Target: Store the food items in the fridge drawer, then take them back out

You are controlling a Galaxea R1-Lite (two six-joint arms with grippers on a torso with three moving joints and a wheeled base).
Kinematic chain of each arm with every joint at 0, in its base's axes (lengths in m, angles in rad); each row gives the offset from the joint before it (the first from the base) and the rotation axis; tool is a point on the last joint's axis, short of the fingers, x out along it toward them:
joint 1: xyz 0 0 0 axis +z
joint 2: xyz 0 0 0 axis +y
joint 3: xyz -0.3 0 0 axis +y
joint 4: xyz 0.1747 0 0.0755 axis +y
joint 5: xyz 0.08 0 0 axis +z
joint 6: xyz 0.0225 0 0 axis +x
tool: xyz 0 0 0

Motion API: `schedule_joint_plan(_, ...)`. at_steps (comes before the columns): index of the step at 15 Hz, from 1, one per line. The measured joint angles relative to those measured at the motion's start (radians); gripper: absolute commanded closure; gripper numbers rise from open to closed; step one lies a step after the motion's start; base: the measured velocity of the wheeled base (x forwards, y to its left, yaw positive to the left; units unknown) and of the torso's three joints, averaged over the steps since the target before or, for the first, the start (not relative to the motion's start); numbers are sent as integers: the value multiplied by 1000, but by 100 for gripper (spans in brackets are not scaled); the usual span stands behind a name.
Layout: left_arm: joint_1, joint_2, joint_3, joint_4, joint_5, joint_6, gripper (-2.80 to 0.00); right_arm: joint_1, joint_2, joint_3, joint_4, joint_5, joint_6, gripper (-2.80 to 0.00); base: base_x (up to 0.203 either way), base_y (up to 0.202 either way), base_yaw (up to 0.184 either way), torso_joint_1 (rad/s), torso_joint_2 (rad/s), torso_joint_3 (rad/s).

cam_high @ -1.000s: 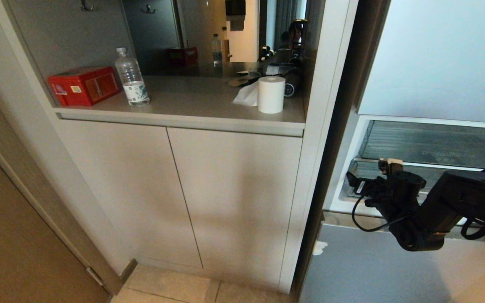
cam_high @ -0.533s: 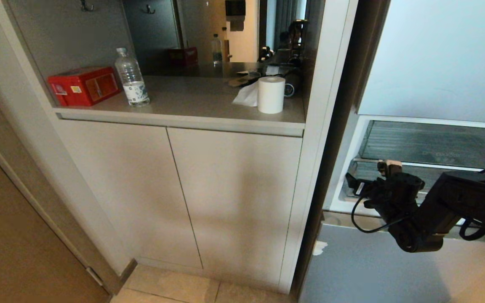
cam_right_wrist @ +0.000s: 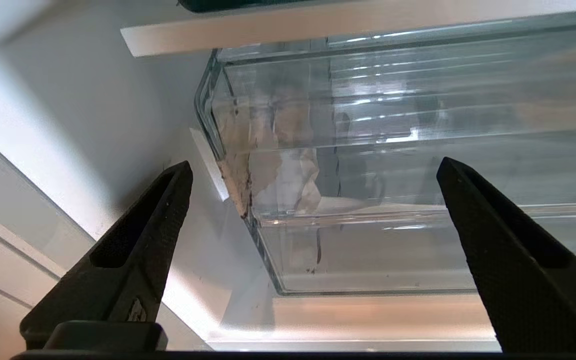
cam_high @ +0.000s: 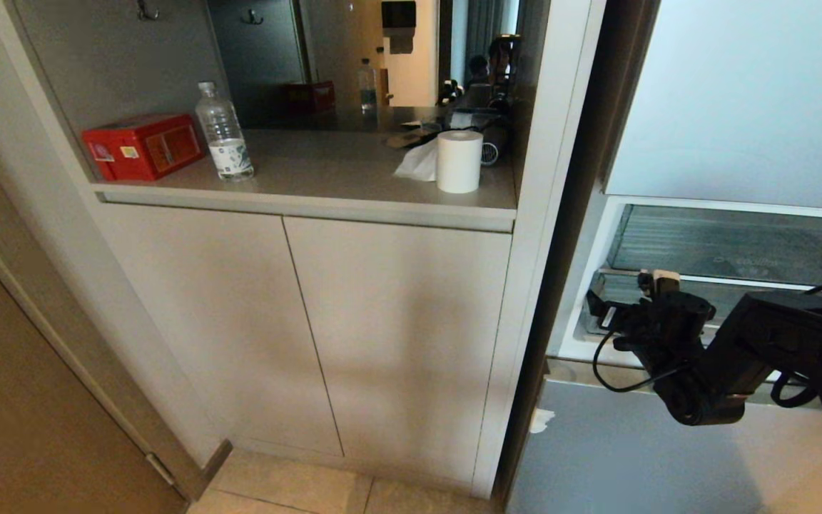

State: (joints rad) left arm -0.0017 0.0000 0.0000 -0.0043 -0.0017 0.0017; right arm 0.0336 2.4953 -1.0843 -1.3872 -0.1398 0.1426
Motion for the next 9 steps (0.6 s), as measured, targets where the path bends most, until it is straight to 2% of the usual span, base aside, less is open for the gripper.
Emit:
schedule_joint_plan(1, 0, 0, 0, 0, 0, 0, 0, 3, 1, -1, 0, 0, 0, -280, 0, 0, 0, 0, 0, 0)
schedule_joint_plan(2, 0, 0, 0, 0, 0, 0, 0, 7, 1, -1, 1, 0, 0, 0, 0, 0, 0, 0, 0, 0)
schedule_joint_plan(9, 0, 0, 0, 0, 0, 0, 0, 39, -2, 0, 14, -3, 1, 0, 0, 0, 0, 0, 0, 0)
